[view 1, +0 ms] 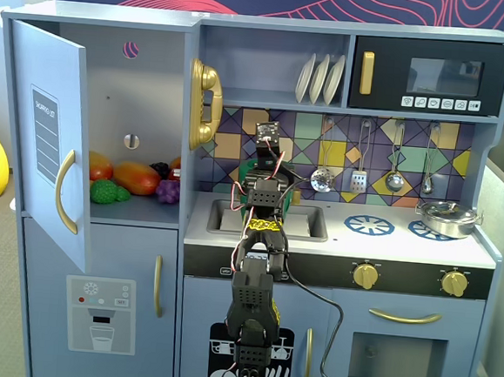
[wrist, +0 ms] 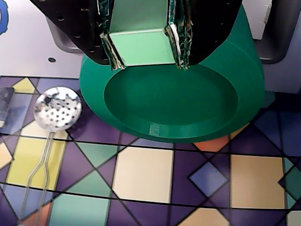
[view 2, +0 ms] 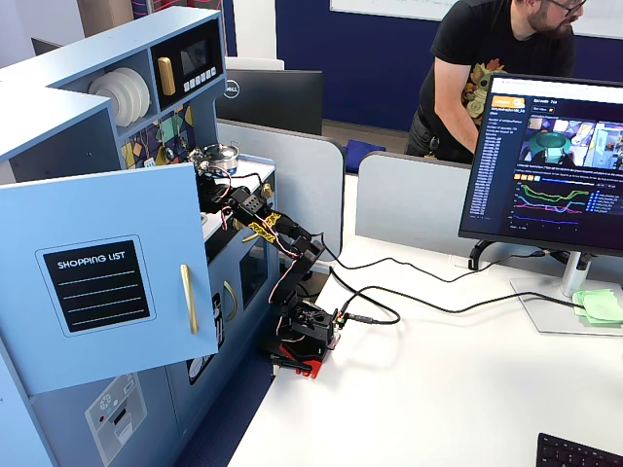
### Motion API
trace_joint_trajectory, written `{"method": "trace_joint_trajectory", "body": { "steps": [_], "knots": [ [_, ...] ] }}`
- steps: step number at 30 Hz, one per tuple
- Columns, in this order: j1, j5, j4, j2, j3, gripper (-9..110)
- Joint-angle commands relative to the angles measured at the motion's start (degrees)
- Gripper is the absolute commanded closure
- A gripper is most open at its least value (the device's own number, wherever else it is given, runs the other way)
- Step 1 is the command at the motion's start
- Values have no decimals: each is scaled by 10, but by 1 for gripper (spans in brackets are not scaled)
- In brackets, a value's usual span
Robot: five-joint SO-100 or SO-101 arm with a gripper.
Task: Take off the lid from the green recipient and place it on the counter
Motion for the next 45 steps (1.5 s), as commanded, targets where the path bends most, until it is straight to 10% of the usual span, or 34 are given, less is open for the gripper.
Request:
{"method": "trace_joint_trajectory", "body": {
  "steps": [1, 24, 45],
  "knots": [
    [-18, -14, -18, 2, -58, 101],
    [247, -12, -16, 23, -128, 101],
    [312, 16, -374, -88, 214, 101]
  ]
}}
